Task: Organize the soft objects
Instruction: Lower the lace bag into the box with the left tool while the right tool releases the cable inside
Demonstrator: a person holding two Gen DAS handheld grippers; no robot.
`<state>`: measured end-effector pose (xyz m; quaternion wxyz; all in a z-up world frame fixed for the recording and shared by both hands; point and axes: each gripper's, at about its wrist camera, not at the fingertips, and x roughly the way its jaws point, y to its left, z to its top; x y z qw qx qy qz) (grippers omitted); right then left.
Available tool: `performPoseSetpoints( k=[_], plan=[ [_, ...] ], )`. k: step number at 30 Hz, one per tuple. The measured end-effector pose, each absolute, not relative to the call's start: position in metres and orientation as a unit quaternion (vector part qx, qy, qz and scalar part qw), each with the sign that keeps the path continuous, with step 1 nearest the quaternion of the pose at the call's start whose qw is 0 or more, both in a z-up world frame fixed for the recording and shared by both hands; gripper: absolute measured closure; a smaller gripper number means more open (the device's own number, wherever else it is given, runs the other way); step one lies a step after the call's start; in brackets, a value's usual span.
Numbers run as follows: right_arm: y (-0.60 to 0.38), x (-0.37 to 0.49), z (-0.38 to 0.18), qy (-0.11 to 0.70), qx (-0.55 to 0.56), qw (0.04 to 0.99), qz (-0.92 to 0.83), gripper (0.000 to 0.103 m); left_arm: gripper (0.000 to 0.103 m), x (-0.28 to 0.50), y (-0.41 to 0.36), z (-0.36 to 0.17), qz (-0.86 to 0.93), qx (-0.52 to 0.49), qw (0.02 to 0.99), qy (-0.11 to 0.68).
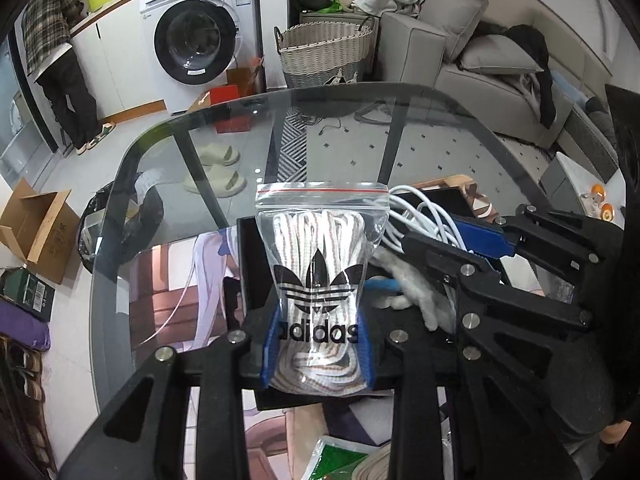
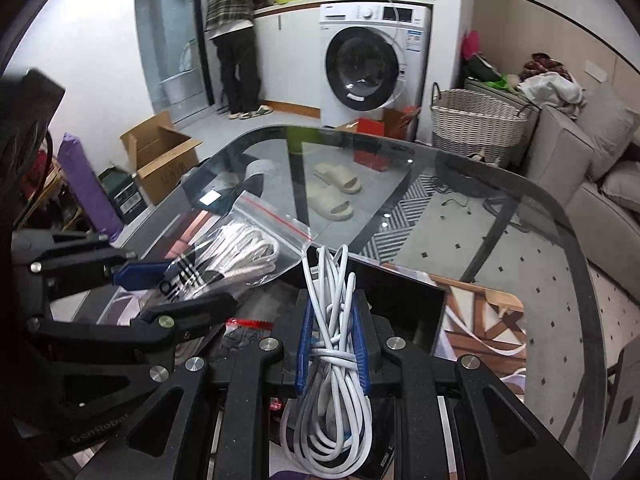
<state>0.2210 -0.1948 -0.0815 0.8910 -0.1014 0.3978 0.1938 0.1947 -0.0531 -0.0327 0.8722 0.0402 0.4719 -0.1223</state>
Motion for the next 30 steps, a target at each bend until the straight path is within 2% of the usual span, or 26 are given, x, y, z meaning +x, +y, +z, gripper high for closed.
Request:
performPoseSetpoints(
  k=[7,15,20,30],
  plan=[
    [-0.189,0.226,-0.099,0.418,-0.137,0.874,0.205,0.084,0.072,0.193,-0.057,-0.038,-0.120,0.056,0.865,0.483],
    [-0.197,0.227,-0.089,0.439,-0.112,0.870,0.192,0.076,0.059,0.194,-0.054,-0.040,-0.118,0.063,0.866,0.482],
    [-0.204,0.224,-0.081,0.442,-0.091,0.870,0.198,0.076,0.052,0.191,-0.050,-0.032,-0.121,0.057,0.872,0.470],
    [-0.212,0.202,-0.063,0.450,-0.087,0.866,0.203,0.076,0.052,0.180,-0.052,-0.021,-0.136,0.061,0.876,0.459]
  ],
)
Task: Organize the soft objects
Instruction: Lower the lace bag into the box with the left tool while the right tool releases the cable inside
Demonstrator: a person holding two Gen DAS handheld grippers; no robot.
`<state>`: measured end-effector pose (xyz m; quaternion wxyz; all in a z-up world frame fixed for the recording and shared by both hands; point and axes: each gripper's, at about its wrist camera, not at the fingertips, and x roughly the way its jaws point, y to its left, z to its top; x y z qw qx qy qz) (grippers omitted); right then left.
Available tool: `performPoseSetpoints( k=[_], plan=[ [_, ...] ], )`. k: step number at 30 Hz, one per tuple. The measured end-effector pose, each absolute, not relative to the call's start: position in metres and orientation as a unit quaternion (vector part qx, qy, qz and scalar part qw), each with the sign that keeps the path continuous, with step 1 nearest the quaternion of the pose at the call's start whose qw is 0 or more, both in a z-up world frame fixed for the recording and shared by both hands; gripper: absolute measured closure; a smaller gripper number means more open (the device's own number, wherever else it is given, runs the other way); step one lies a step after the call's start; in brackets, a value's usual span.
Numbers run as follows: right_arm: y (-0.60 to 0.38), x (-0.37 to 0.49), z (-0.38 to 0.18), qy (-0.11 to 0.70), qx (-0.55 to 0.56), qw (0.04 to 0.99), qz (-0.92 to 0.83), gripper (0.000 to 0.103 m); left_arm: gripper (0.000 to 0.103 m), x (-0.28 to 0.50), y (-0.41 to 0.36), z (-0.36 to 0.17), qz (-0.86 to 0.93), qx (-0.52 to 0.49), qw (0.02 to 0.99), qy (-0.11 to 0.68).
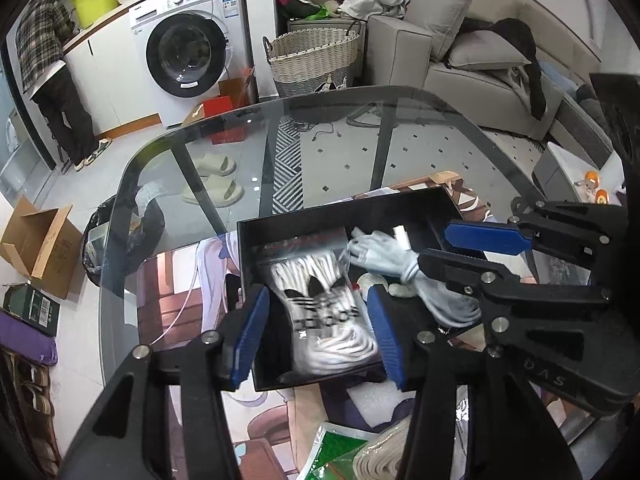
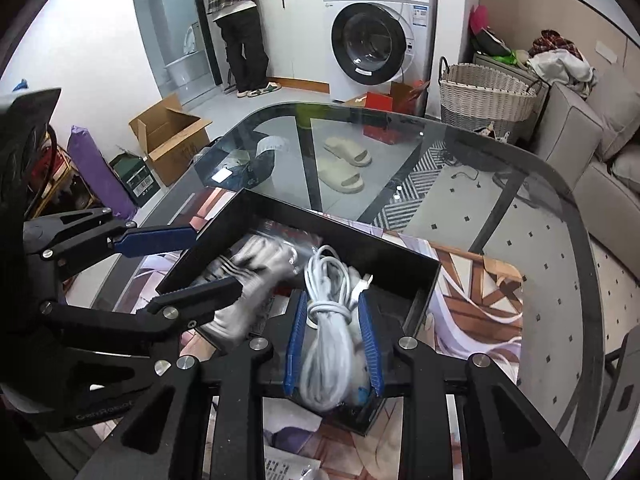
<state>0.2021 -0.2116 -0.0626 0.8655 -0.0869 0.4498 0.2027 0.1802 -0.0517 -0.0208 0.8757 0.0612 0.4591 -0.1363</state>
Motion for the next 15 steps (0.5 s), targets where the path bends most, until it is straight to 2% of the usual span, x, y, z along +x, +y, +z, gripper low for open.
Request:
performPoseSetpoints(
  k=[8,15],
  plan=[
    [-0.216,0.180,-0.046,0.440,-0.080,0.865,0.228,0.076,0.051,0.167,-0.040,-0.008,-0.152,0.048,0.880,0.447],
    [-0.218,0.152,-0.048,0.471,-0.071,0.841,0.256,0.075,0.048,0.134,-0.036,-0.008,-0.174,0.076,0.873,0.449]
  ],
)
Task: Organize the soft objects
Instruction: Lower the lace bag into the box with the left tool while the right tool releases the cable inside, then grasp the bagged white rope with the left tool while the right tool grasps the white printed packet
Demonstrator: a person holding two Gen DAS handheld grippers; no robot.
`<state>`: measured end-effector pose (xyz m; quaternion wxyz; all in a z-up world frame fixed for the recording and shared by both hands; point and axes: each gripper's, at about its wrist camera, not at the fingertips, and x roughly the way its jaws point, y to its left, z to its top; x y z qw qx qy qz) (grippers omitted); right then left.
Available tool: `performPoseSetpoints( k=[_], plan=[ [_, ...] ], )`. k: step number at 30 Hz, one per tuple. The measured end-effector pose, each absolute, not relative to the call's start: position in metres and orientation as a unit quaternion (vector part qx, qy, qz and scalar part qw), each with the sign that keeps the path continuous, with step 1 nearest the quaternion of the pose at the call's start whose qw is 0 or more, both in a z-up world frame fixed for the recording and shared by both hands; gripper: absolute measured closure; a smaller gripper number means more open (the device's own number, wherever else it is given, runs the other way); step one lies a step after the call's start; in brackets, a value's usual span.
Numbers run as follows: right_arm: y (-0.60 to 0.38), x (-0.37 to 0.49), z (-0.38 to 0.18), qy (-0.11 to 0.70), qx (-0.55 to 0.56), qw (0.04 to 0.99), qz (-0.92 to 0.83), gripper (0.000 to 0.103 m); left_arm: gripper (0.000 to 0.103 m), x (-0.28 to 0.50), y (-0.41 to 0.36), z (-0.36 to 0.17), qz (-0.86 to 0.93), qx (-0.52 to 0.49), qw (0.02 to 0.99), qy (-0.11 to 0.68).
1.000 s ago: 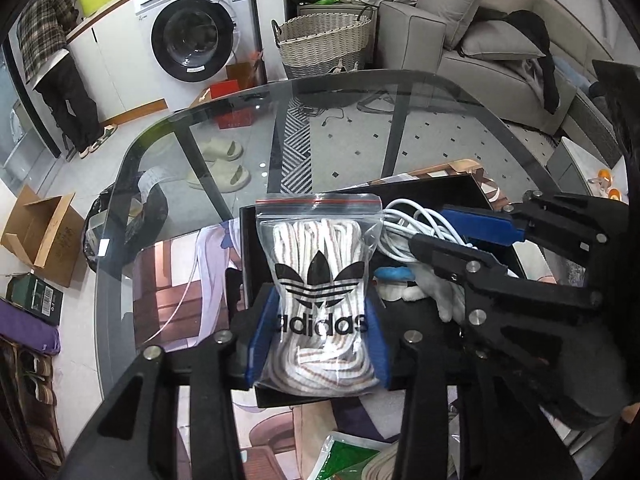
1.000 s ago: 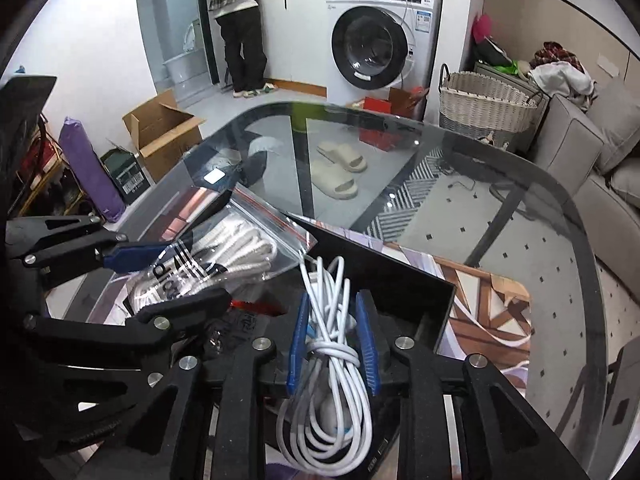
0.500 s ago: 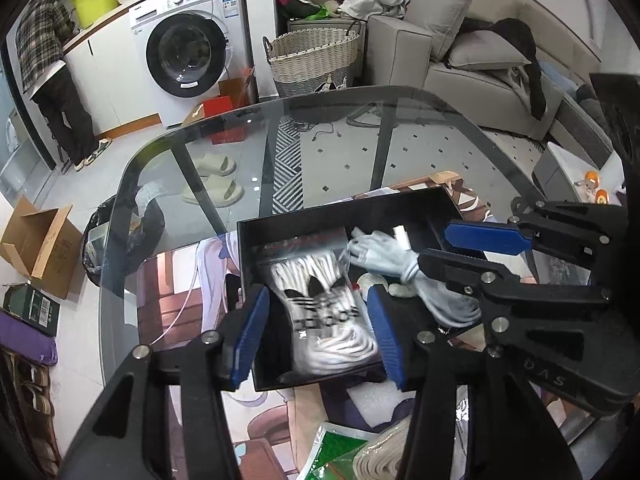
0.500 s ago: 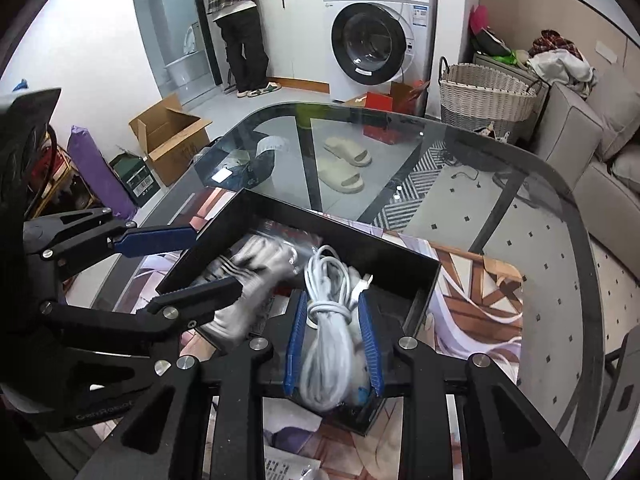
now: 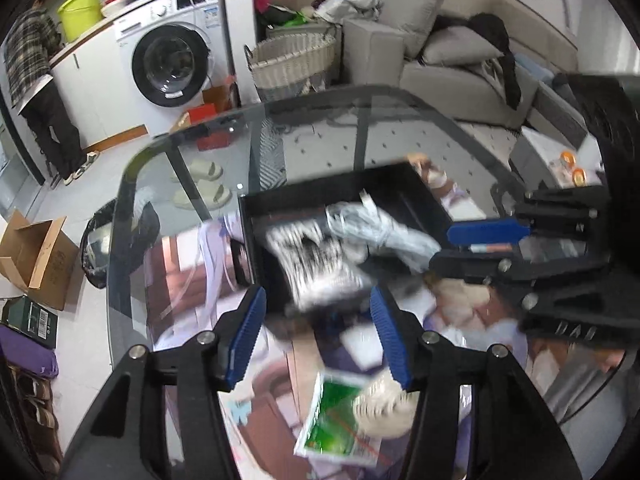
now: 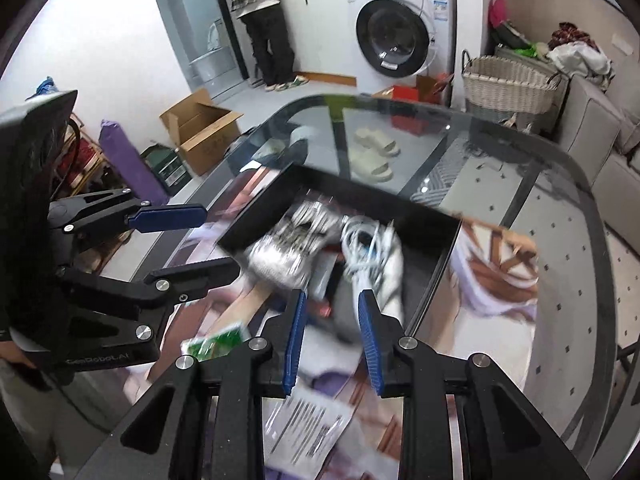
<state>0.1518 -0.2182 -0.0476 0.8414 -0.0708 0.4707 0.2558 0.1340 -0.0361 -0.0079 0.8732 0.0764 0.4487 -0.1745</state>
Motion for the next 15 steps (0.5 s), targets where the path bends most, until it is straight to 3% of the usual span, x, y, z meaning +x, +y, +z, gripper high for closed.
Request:
performPoseSetpoints(
  k=[4,6,9,15],
  plan=[
    [-0.222,0.135,-0.062,0.498,-0.066,0.822,0.270,0.070,0.047,0.115,-0.035,-0.023,-0.190,0.094,0.858,0.467],
    [-0.222,0.127,-0.071,0.516,-0.055,0.809,0.277,0.058,0.046,0.104,-0.037,-0.033,-0.201,0.107,0.850,0.475],
    [-0.226,0.119,-0.087,0.544,-0.025,0.790,0.282,0.049,0.043,0.089,-0.045,-0.043,-0.227,0.133,0.836,0.481],
    [-0.219,0.106,-0.119,0.593,-0.023,0.757,0.275,0.046,0.029,0.071,-0.054,-0.052,-0.238,0.164,0.827,0.481]
  ],
)
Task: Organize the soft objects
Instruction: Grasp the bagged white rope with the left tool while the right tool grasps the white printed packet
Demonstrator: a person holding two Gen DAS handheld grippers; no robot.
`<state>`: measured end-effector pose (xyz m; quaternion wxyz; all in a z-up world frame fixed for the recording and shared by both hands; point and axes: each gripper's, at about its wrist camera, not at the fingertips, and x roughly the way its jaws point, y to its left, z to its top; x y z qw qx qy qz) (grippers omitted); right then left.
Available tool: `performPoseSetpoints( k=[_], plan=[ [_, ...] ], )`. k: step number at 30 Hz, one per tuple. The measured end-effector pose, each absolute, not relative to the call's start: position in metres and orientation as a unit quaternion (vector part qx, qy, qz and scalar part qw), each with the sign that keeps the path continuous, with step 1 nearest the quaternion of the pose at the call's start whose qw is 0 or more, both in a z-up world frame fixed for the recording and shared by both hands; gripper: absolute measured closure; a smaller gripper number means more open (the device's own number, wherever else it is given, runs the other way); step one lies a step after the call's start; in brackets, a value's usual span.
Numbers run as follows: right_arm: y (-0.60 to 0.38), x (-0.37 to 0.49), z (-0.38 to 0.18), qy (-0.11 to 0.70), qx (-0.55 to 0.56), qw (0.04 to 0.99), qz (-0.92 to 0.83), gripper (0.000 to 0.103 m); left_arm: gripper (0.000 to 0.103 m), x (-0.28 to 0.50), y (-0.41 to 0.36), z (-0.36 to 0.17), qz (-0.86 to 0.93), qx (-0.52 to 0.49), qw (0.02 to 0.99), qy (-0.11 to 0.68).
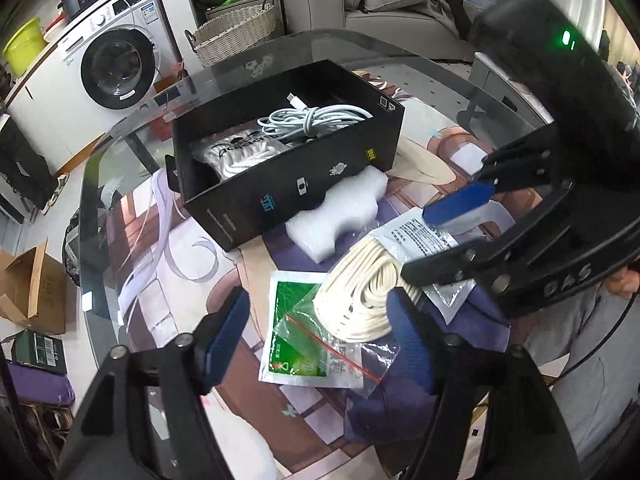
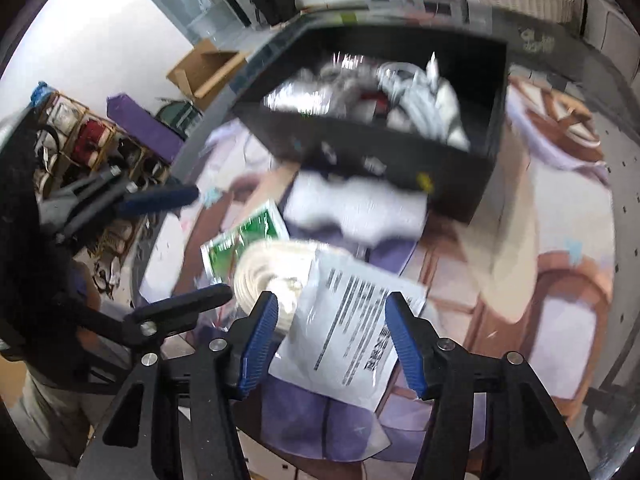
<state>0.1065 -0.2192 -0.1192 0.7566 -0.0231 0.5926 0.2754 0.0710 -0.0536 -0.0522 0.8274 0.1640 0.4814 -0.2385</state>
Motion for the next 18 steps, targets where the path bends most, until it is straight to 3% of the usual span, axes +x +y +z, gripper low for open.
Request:
performPoseSetpoints(
  k=[4,9,18],
  plan=[
    [-0.211,0.099,-0.126,0.586,-0.068,0.765,0.259,0.045,0.029,0.070,-0.051,-0.051,-0.238,0.161,0.829,0.479],
    [-0.225,0.096,-0.132,0.588,-0.079,0.765,0.251,0.037,0.027,0.068,-0.058,-0.052,-0.253,0.164,0.824,0.479],
    [-0.267,0.089,-0.134,0.582,-0.088,0.777,0.224,0.037,0.027,0.060,-0.108,-0.070,-0.286,0.230,0.799,0.477]
  ],
)
